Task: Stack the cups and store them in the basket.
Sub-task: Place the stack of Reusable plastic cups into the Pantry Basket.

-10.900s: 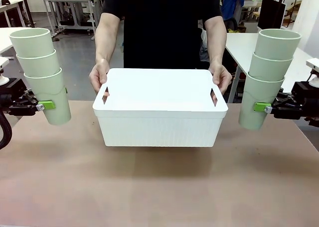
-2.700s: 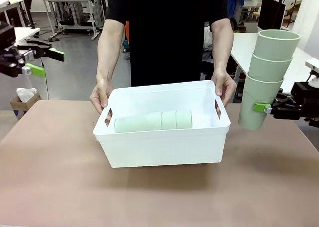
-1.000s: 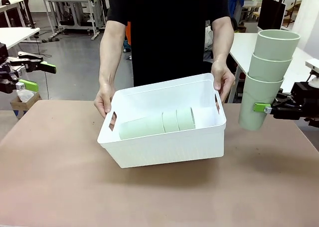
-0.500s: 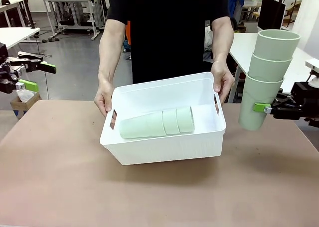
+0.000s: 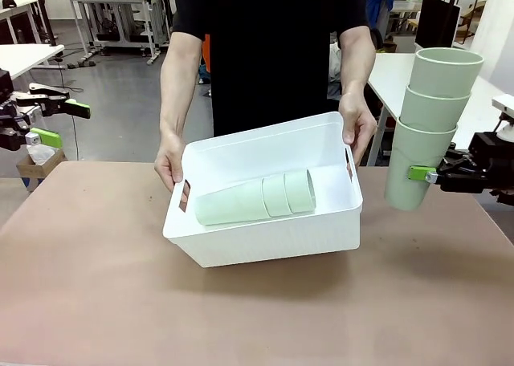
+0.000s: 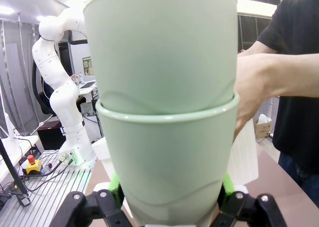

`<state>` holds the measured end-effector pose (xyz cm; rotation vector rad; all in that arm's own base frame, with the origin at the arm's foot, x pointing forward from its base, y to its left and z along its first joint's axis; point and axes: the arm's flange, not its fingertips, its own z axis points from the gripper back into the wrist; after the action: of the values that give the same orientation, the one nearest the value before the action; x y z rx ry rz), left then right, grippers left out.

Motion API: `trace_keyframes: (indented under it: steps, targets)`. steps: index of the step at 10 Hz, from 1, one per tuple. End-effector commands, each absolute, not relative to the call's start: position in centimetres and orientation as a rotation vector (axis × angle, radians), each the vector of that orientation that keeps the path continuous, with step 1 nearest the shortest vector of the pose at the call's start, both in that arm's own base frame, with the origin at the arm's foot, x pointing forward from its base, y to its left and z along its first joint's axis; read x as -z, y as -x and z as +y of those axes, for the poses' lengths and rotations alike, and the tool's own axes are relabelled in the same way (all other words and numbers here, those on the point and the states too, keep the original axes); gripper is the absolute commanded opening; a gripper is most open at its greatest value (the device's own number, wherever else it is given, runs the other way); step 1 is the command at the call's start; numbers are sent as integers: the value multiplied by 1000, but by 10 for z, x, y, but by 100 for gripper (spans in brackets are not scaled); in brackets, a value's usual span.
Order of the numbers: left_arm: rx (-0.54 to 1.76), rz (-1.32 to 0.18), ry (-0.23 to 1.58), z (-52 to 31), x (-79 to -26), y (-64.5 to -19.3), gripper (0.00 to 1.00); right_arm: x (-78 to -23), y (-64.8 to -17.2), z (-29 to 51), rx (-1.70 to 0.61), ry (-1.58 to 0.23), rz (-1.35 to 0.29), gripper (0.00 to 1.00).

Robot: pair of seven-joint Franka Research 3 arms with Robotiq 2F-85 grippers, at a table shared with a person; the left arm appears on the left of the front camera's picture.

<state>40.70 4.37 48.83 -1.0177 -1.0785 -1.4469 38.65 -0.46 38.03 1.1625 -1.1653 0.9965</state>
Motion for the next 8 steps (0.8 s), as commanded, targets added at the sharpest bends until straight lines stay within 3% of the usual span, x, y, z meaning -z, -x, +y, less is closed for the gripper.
trace_keyframes:
  steps: [1,8]
  targets:
    - [1451,-1079,1018,42,-490,-406,100,-406,-380,-6,-995,-1103,-1179,86]
    - [1451,-1079,1018,42,-490,-406,100,-412,-384,-6,-1021,-1093,-1179,86]
